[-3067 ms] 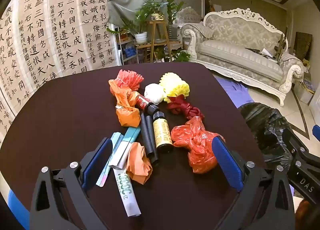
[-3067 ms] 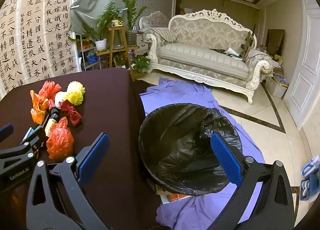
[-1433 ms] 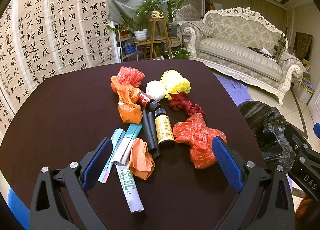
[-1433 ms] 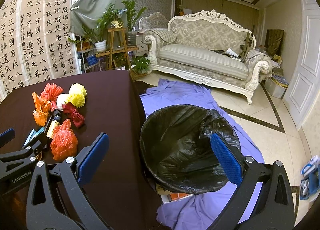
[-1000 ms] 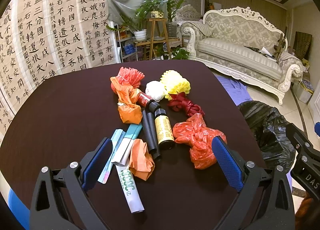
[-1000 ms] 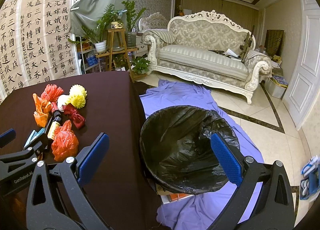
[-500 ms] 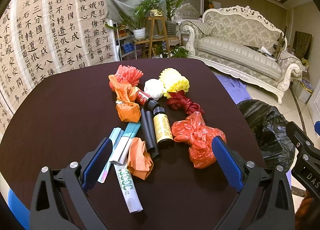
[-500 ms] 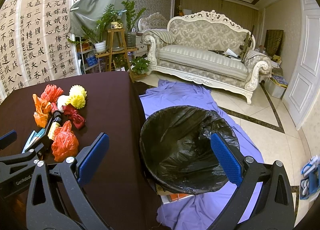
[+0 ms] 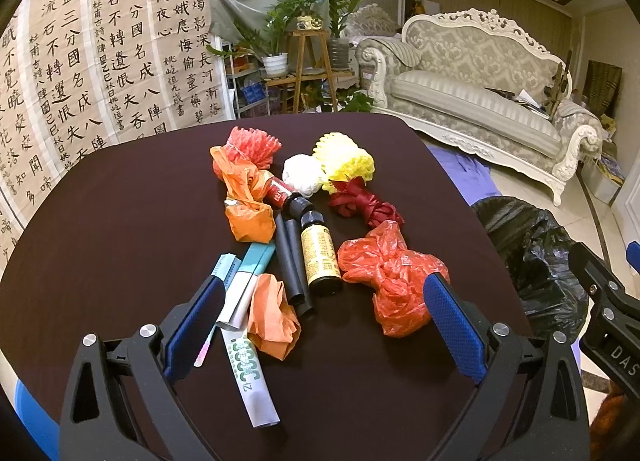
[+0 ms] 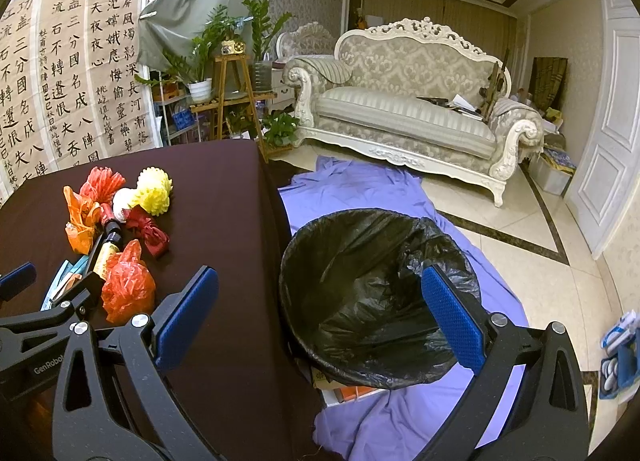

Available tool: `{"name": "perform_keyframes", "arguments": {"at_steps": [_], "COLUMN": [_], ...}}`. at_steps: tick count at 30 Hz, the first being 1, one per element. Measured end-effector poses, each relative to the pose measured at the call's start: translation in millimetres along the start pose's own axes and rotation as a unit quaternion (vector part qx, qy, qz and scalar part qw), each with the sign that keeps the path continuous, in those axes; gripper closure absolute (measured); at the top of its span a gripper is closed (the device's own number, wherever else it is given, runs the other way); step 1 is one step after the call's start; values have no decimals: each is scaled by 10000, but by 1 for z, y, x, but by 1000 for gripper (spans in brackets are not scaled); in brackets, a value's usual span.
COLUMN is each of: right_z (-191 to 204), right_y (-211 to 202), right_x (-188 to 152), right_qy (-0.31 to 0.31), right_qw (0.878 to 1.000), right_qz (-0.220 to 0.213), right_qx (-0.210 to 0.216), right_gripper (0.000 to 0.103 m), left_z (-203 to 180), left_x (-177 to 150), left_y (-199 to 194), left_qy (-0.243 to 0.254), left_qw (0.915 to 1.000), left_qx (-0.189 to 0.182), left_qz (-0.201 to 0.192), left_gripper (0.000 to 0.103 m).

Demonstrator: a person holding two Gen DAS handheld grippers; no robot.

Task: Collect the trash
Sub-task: 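Grasp the white toothpaste tube with the left tool while the right tool grasps the red plastic bag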

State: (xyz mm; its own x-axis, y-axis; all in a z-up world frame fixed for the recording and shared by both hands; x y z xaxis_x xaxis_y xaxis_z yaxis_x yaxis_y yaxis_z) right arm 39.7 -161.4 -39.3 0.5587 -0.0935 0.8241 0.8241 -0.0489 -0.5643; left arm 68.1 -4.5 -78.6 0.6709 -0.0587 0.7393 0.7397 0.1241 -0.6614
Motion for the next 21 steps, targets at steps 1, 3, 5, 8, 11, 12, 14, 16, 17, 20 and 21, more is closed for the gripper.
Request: {"name": "perform_keyframes", "arguments": {"at_steps": [1,3,5,8,11,12,14,16,17,20,21], "right_z": [0,0,1,1,-4,0,5,17,21,33,36], "right_y": [-1,0,1,1,-4,-1,-2,7,9,13,14], "right_x": [0,0,0,-2,-6,-3,-4,-6,-7,-12,-13], "right_qy": [1,8,13,11,0,3,-20,-51,-66,-96,-108], "right_qw": [10000,10000,10000,10000,9999,9999,9997,9994,9991,9982,9981], "right_qz": [0,-6,-8,22,42,47,93,157,196,287,296], "right_qx": [-1,2,5,56,121,148,243,317,361,512,534], "right_gripper": [4,4,4,4,4,4,6,13,19,23,23], "left_z": [0,0,-1,0,9,14,24,38,45,60,63], "left_x": [0,0,-1,-2,-4,-4,-9,-12,-17,-29,-31], "left_y": [0,0,0,-3,-7,-8,-9,-8,-6,-2,-2], "left_qy": [-1,-6,2,35,45,43,-7,-92,-164,-365,-376], "left_qw": [10000,10000,10000,10000,9999,10000,10000,9998,9994,9979,9978], "left_qx": [5,0,-17,-81,-93,-73,-15,21,34,15,43], "left_qz": [0,5,6,28,21,25,72,181,297,528,539], "left_gripper": [6,6,6,7,7,7,12,26,30,30,30]}}
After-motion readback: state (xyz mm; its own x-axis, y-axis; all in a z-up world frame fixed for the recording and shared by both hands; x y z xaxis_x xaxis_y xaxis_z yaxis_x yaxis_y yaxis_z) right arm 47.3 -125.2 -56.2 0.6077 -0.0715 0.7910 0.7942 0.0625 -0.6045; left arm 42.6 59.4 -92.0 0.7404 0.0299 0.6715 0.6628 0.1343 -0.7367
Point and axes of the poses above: each gripper's, at about its wrist camera, not at the fingertips, and y roughly the way its jaws point, z to its left, x to its top, the point moved 9 cm from there along y, roughly the way its jaws point, and after that the axes turned 9 degrees about x, right-handed, at the moved point
